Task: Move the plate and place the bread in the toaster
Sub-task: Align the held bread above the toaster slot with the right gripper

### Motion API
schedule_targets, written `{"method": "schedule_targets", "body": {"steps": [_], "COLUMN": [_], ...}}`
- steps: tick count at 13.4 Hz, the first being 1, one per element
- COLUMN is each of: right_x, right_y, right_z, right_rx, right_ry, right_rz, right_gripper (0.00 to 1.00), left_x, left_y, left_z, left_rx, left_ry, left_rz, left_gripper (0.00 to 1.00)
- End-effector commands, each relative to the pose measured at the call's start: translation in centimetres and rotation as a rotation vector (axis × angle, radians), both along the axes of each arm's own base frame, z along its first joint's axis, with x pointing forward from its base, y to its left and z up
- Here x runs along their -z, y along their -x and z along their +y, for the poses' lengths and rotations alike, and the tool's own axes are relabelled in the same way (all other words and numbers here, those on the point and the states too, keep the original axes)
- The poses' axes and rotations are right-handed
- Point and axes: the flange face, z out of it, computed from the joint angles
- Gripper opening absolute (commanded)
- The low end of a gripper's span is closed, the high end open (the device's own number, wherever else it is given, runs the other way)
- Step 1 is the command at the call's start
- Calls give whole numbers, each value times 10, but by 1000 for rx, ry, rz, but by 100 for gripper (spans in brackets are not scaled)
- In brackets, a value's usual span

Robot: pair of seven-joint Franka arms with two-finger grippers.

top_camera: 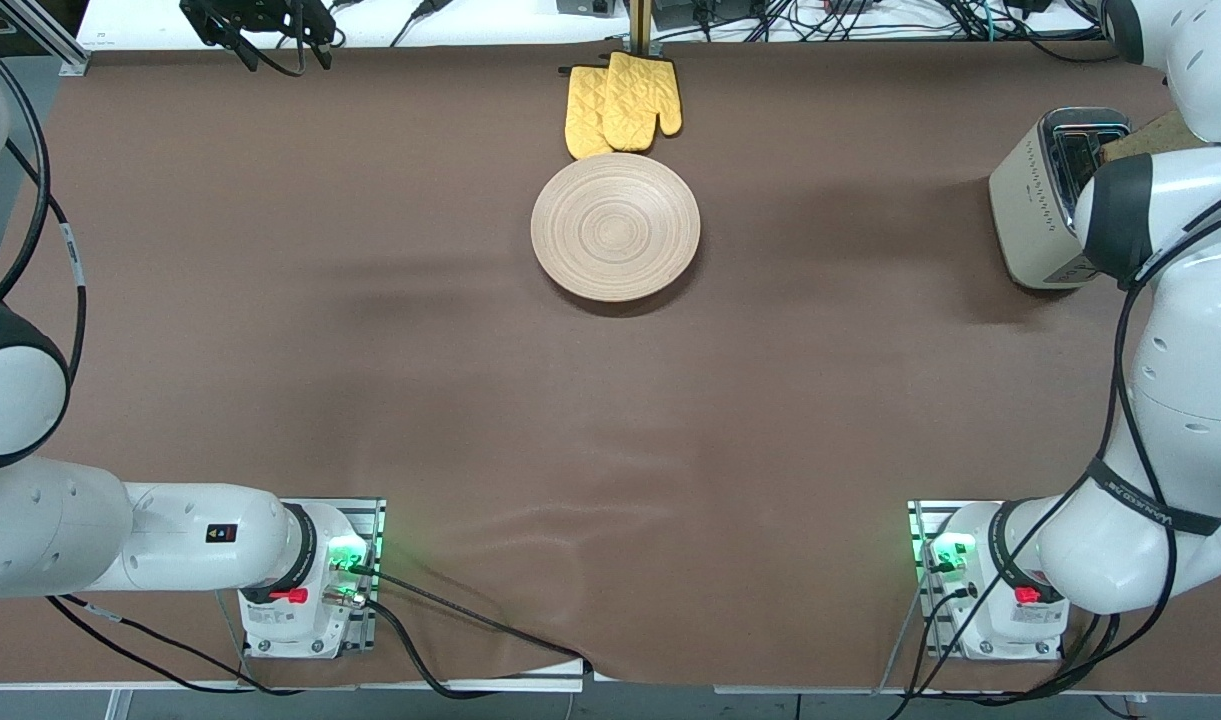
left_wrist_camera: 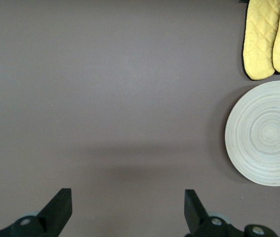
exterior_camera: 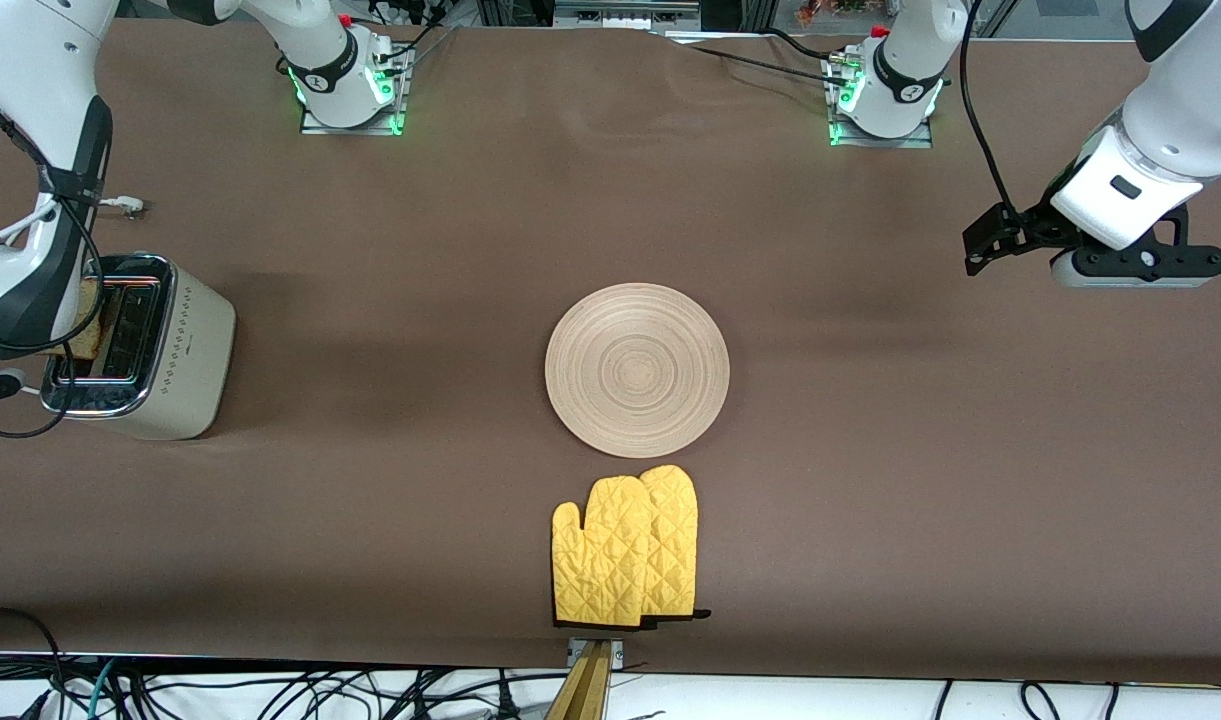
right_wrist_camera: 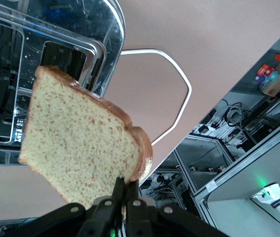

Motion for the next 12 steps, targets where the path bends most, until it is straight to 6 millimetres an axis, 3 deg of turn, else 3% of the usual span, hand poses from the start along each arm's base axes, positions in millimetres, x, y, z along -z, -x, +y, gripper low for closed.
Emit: {"method": "schedule_targets", "body": {"steps": [1,7,12], "right_x": [3,-1,-1], "right_y": [-2,-5,-8], "right_z": [2,-17,-16], "right_rx": [-11,-24,-12], "right_ry": [-23,7,32], "right_rz": [-5,-48,-67], "right_gripper": [0,0,0], "left_x": [-4,-4,-4], "left_y": [-6,-6,-6], "left_z": [7,7,7], "left_rx": [-12,-14,-14], "left_ry": [32,32,32], "left_rz": [7,7,7], "left_gripper": [100,100,100]}}
